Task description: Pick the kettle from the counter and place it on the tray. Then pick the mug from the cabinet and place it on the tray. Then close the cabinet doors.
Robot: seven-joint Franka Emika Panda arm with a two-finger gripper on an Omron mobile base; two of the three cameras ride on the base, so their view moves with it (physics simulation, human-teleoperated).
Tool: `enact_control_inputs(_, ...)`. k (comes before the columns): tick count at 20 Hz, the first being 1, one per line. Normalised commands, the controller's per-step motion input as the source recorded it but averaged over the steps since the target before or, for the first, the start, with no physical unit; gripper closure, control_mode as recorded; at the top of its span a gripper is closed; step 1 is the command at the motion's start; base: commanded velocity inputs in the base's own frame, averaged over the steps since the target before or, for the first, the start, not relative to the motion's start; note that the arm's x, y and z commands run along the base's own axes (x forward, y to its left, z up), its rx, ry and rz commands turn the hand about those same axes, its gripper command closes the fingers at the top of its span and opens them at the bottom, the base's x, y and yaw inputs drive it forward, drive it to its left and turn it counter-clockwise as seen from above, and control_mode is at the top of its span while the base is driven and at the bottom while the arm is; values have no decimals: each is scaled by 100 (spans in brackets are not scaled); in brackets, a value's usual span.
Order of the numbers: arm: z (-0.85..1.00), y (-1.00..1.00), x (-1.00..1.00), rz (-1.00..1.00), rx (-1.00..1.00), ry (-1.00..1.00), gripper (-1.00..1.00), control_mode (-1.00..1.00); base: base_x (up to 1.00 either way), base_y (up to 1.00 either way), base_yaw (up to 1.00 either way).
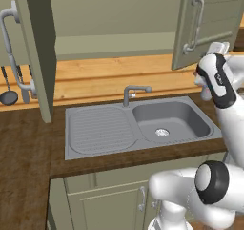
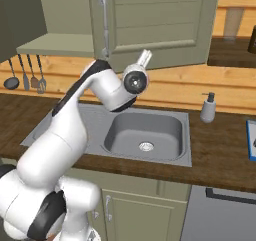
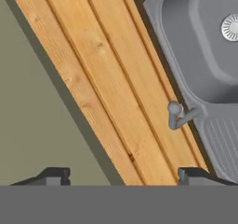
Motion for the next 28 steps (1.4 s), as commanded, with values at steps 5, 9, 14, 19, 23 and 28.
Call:
enact_control_inputs(5,25,31,100,-11,0,13,-100,-100,0,0,0)
enact_control_inputs(9,30,0,91,-5,0,21,-100,-100,0,0,0)
enact_control_inputs(14,17,0,81,-3,0,27,-100,-100,0,0,0)
enact_control_inputs(19,-38,0,77,0,3,9,-100,-100,0,0,0)
enact_control_inputs(23,-68,0,32,0,3,0,-100,-100,0,0,0)
enact_control_inputs(28,-9,-6,-90,0,0,-20,-100,-100,0,0,0)
